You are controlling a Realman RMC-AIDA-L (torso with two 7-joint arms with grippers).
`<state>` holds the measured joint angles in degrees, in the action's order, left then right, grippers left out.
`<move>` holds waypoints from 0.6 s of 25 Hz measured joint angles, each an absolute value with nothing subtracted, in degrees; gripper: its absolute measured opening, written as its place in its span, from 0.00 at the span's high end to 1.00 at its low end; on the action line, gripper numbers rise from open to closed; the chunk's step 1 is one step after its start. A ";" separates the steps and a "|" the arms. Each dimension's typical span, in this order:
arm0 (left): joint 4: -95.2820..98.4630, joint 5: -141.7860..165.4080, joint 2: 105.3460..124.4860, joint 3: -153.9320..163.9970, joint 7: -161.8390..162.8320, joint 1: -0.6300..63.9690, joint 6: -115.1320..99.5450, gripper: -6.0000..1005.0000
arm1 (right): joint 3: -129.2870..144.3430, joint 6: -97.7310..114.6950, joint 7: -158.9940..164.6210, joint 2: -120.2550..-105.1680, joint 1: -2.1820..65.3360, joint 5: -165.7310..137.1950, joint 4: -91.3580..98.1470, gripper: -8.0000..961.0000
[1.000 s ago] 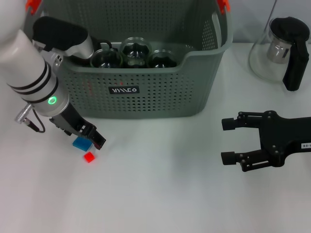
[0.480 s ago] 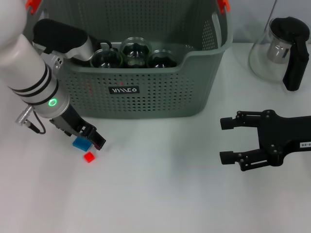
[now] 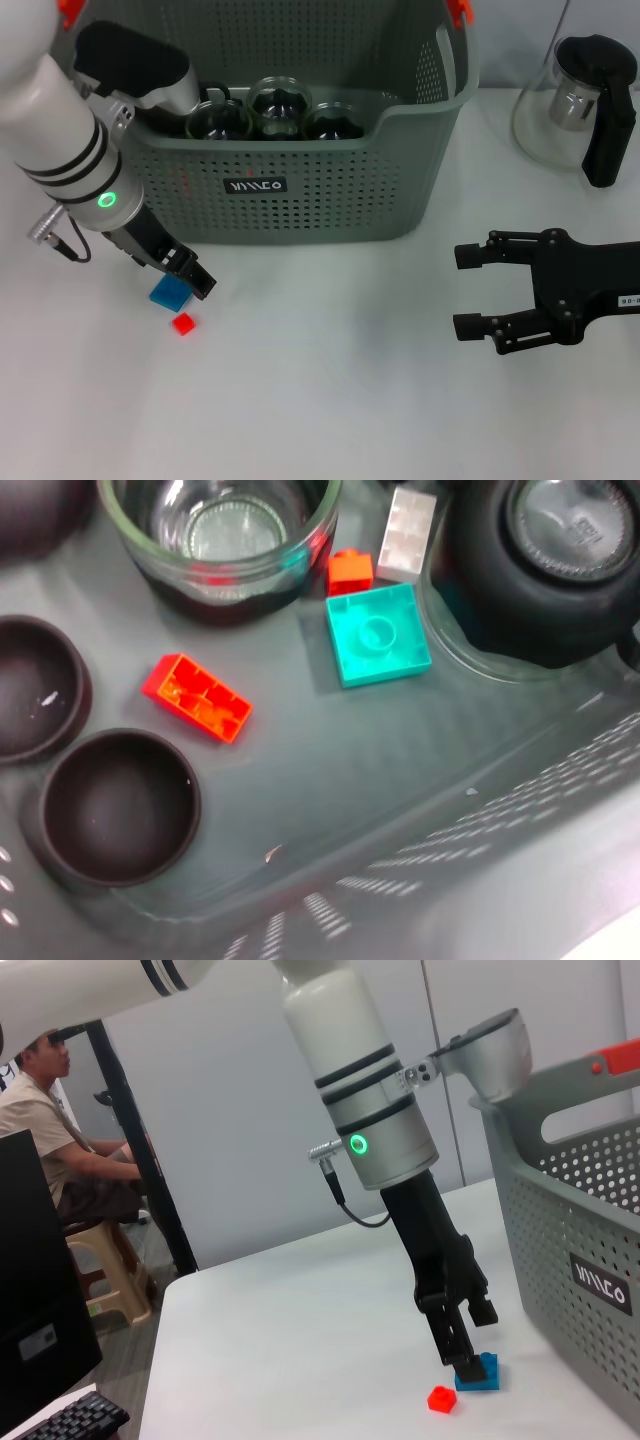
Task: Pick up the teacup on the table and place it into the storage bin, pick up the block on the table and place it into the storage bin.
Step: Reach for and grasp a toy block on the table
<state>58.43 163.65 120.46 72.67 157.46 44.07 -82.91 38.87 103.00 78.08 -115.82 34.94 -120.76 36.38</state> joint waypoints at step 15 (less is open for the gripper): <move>72.71 162.96 122.42 70.18 144.22 39.31 -96.30 0.08 | 38.93 103.01 78.04 -115.84 34.89 -120.76 36.38 0.02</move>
